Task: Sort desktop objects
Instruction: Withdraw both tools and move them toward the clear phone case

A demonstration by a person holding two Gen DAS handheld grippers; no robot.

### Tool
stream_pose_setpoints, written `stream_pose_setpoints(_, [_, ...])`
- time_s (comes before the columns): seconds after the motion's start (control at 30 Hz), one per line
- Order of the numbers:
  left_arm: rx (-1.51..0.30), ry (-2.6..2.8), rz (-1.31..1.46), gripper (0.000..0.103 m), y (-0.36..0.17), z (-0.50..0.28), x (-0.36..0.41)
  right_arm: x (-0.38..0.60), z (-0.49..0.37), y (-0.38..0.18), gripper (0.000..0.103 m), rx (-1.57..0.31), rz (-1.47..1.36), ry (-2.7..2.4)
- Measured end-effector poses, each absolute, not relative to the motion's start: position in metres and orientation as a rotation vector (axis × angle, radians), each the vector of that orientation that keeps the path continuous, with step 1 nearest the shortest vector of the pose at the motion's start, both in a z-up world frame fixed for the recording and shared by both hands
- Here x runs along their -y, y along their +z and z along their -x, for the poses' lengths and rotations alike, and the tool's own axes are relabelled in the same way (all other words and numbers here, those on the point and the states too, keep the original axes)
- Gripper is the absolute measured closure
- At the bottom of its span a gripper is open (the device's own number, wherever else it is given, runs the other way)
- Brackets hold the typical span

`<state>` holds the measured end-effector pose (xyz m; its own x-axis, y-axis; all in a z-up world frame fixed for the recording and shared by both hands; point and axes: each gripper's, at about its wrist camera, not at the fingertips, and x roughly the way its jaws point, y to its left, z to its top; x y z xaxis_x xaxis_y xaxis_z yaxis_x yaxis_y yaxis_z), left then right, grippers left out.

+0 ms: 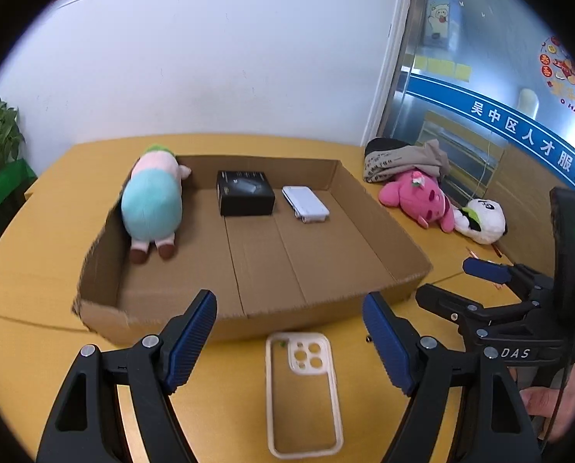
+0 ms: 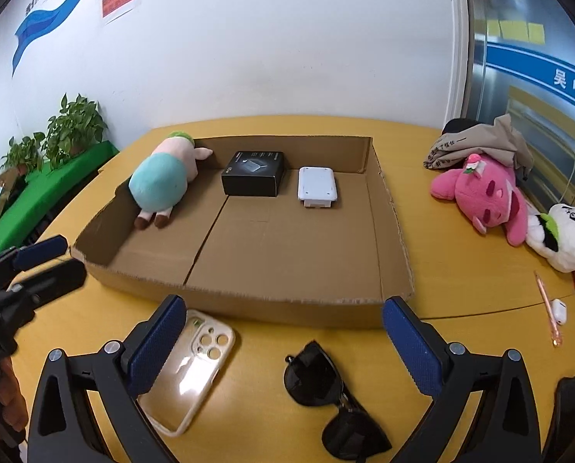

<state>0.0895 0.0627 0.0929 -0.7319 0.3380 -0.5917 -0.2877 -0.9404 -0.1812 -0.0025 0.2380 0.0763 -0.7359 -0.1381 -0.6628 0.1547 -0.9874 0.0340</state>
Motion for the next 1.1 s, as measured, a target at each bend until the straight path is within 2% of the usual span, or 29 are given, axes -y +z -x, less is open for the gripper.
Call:
stream_pose_setpoints(0.37, [0.120, 2.646, 0.868, 0.026, 0.094, -0.117, -0.060, -0.228, -0.026, 0.075, 0.000, -0.045, -1.017, -2.786])
stream_pose_setpoints(0.4, [0.120, 2.643, 0.864, 0.037, 0.094, -0.119, -0.060, -0.226, -0.028, 0.075, 0.000, -0.057, -1.011, -2.785])
stream_pose_setpoints(0.43, [0.110, 2.646, 0.872, 0.081, 0.094, -0.120, -0.060, -0.223, -0.030, 0.075, 0.004, -0.070, -1.003, -2.782])
stream_pose_setpoints(0.47, [0.106, 2.641, 0.895, 0.103, 0.092, -0.119, -0.060, -0.221, -0.032, 0.075, 0.020, -0.080, -0.996, -2.776])
stream_pose_setpoints(0.5, [0.113, 2.635, 0.911, 0.098, 0.090, -0.118, -0.059, -0.220, -0.033, 0.074, 0.035, -0.079, -0.996, -2.764])
stream_pose_setpoints(0.53, [0.121, 2.633, 0.916, 0.098, 0.088, -0.118, -0.058, -0.219, -0.032, 0.072, 0.073, -0.066, -1.008, -2.743])
stream_pose_setpoints(0.57, [0.121, 2.639, 0.912, 0.098, 0.086, -0.119, -0.057, -0.218, -0.032, 0.070, 0.089, -0.055, -1.020, -2.724])
stream_pose_setpoints(0.6, [0.121, 2.649, 0.903, 0.098, 0.085, -0.120, -0.056, -0.216, -0.032, 0.069, 0.089, -0.054, -1.022, -2.708])
stream_pose_setpoints(0.67, [0.138, 2.677, 0.895, 0.087, 0.085, -0.121, -0.052, -0.211, -0.033, 0.066, 0.089, -0.070, -1.027, -2.696])
stream_pose_setpoints(0.7, [0.140, 2.693, 0.908, 0.059, 0.085, -0.120, -0.050, -0.210, -0.033, 0.065, 0.084, -0.068, -1.029, -2.698])
stream_pose_setpoints(0.73, [0.136, 2.705, 0.917, 0.028, 0.084, -0.120, -0.049, -0.209, -0.032, 0.064, 0.054, -0.056, -1.035, -2.702])
stream_pose_setpoints(0.77, [0.132, 2.713, 0.908, 0.022, 0.084, -0.121, -0.047, -0.209, -0.031, 0.063, 0.009, -0.036, -1.043, -2.708])
stream_pose_setpoints(0.8, [0.129, 2.716, 0.896, 0.022, 0.085, -0.122, -0.046, -0.209, -0.031, 0.063, 0.000, -0.021, -1.039, -2.714])
stream_pose_setpoints(1.1, [0.149, 2.682, 0.954, 0.022, 0.074, -0.118, -0.043, -0.207, -0.027, 0.057, 0.000, 0.005, -1.053, -2.708])
